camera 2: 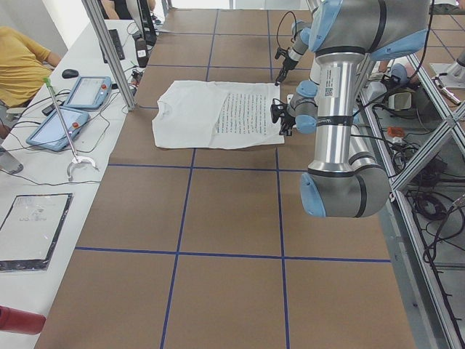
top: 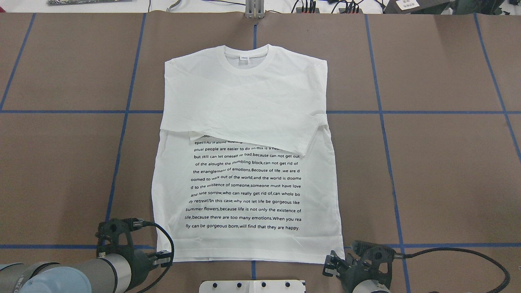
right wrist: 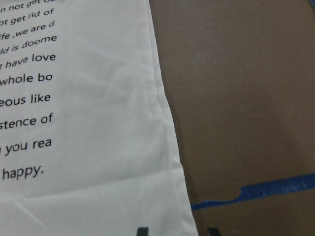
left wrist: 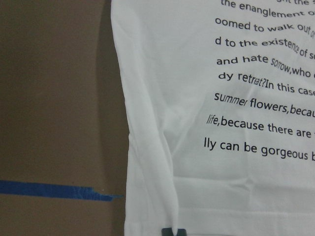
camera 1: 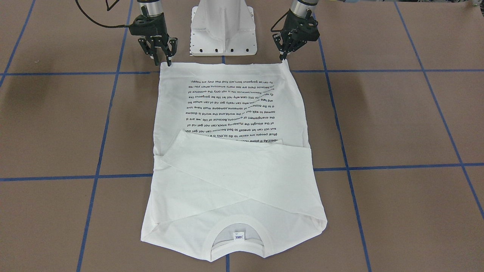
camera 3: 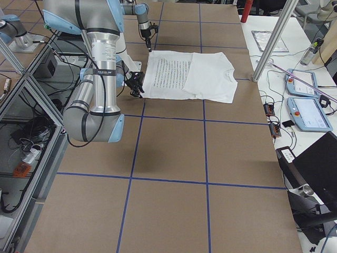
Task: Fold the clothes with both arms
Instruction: 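Grasp the hem corners nearest the robot with both grippers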
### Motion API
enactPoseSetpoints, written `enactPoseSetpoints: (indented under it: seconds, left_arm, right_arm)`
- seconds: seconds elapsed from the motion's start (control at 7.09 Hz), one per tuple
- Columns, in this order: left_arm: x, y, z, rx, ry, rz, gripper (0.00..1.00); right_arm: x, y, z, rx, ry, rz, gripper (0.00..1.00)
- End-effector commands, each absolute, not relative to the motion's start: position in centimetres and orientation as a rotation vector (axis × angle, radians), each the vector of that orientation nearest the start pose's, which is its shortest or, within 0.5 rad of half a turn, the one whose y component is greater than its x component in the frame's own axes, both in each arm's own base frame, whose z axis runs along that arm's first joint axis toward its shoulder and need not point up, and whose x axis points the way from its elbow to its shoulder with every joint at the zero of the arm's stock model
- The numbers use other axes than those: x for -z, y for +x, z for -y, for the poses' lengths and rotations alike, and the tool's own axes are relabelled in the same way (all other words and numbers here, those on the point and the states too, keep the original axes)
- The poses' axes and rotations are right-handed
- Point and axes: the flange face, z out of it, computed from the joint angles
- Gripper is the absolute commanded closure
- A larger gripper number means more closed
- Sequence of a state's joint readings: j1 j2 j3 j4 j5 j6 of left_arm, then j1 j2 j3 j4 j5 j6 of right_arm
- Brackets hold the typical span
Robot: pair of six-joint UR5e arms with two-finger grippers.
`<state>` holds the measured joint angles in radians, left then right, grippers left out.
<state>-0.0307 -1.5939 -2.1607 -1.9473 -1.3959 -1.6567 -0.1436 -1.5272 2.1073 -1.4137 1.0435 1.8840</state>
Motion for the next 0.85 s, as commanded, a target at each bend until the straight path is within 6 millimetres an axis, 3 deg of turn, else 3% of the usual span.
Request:
enactPoseSetpoints:
  seconds: [0.0,0.28,0.56,0.71]
  left_arm:
    - [-33.12,46.19,16.47,0.193,0.132,-0.995,1.00]
    - [-33.05,46.22,16.47,0.191,0.132,-0.997,1.00]
    - [-32.77,45.94,16.61,0.193,0.134,-1.002,1.00]
    - [-32.49,45.76,16.69,0.196,0.136,-1.009,1.00]
  right_arm:
    - [-36.95,-50.10,11.27,-0.353,0.338,0.816,0.61]
    - [-37.38,-50.30,11.24,-0.348,0.342,0.807,0.75]
    - [-36.65,-50.64,11.35,-0.355,0.340,0.820,1.00]
    - [-36.43,-50.36,12.15,-0.371,0.347,0.822,1.00]
